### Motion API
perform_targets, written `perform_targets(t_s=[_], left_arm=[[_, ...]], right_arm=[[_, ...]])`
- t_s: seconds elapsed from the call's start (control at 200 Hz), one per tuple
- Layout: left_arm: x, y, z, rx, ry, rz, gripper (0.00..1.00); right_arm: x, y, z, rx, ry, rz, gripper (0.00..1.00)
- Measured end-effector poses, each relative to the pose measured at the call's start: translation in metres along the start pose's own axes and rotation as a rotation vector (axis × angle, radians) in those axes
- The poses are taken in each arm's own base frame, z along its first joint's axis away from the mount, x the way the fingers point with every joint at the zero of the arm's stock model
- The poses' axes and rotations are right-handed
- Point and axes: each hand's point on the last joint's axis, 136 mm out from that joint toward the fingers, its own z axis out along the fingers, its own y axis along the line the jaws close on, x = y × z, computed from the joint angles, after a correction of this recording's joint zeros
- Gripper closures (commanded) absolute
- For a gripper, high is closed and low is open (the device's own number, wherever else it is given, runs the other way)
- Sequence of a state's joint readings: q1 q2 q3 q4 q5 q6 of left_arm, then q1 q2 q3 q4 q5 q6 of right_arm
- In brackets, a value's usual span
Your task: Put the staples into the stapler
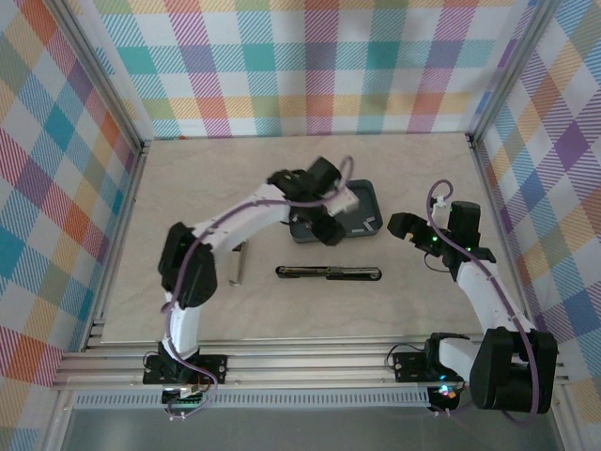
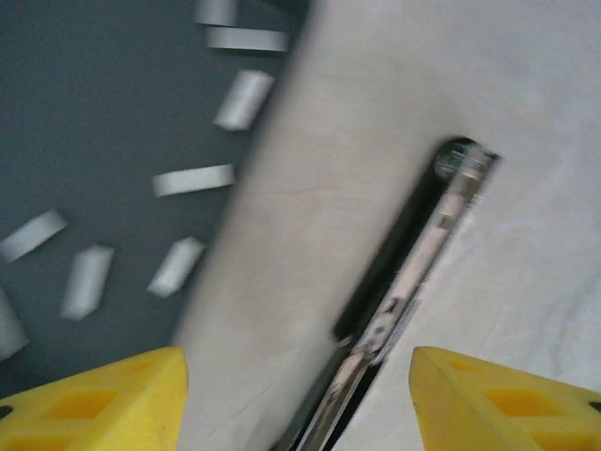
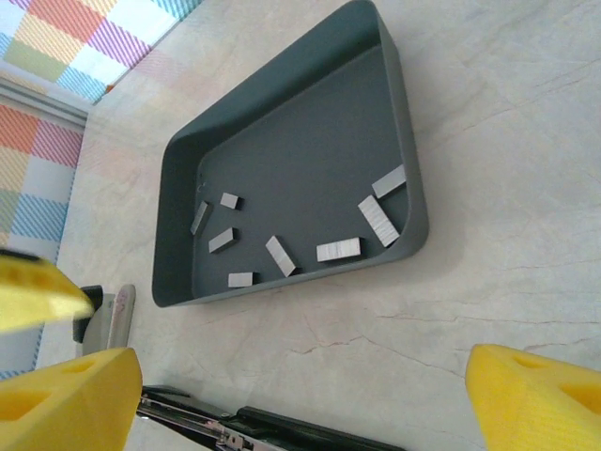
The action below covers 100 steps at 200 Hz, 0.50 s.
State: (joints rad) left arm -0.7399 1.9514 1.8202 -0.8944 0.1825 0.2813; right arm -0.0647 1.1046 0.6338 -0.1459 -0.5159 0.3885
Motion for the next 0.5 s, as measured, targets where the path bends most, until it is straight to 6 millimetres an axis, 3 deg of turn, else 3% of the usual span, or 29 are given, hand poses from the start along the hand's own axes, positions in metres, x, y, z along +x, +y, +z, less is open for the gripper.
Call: perform_targets(t_s=[0.13, 0.345, 0.5], left_arm=[[0.017, 0.052, -0.036, -0.122, -0.02, -0.197, 0.36], [0.085, 0.096, -0.04, -0.242, 0.099, -0.441, 0.33], [0.117, 0.128, -0.055, -0.354, 0.138, -0.594, 0.33]], right_arm=[[0.004, 0.014, 0.004, -0.046, 0.016, -0.036, 0.11], [0.022, 0.053, 0.015, -0.157, 0.071, -0.155, 0.11], [0.032, 0.064, 0.025, -0.196, 0.103, -0.187, 0.11]])
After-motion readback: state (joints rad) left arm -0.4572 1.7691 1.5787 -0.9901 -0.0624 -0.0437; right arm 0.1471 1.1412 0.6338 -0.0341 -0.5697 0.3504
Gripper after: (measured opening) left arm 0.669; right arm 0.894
